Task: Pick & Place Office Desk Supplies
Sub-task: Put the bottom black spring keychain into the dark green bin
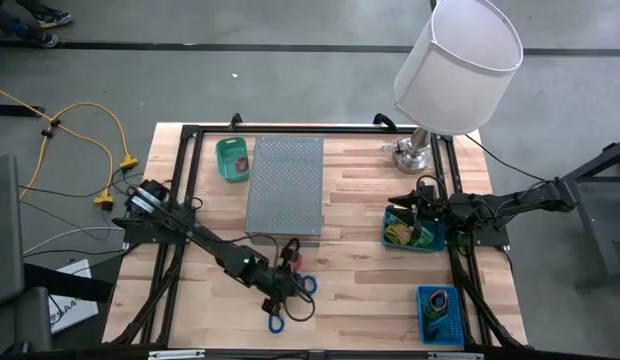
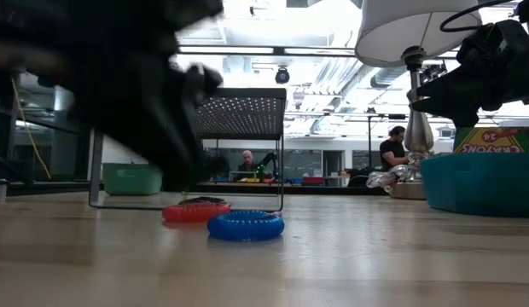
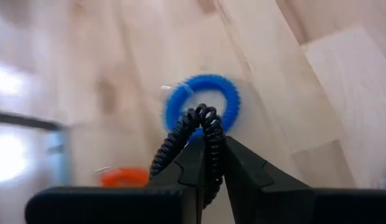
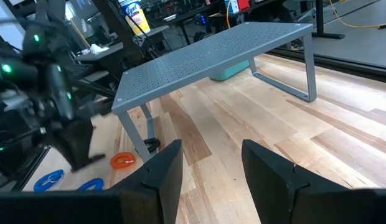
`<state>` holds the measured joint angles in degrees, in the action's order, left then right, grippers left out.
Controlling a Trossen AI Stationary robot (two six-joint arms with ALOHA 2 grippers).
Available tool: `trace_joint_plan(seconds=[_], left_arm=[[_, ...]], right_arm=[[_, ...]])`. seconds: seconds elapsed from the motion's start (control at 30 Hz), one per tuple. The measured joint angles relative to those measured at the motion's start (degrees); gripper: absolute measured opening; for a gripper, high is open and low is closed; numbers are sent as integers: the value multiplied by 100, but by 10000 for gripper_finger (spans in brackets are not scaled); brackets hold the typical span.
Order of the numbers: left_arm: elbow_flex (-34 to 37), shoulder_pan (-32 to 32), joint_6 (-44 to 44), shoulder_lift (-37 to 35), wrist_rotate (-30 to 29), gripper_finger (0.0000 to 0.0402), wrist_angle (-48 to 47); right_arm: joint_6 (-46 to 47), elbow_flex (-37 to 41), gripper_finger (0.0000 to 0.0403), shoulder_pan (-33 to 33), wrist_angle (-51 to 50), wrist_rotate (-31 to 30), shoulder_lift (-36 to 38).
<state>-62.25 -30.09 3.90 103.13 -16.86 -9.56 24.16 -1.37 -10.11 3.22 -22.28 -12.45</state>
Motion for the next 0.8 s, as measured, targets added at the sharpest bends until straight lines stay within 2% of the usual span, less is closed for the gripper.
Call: trace_joint_plan(seconds=[0.2, 0.3, 0.57, 0.8], left_arm=[[-24, -261, -2, -908, -818, 39, -572], [-27, -438, 35, -1120, -1199, 40, -789], [-27, -640, 497, -1181, -1535, 40, -1075], [-27, -373, 516, -1656, -1948, 40, -1382]], right_arm=[[0, 0, 153, 0, -2, 0, 0], [0, 0, 153, 0, -2, -1, 0], [0, 0, 153, 0, -2, -2, 2], [0, 0, 153, 0, -2, -1, 2]])
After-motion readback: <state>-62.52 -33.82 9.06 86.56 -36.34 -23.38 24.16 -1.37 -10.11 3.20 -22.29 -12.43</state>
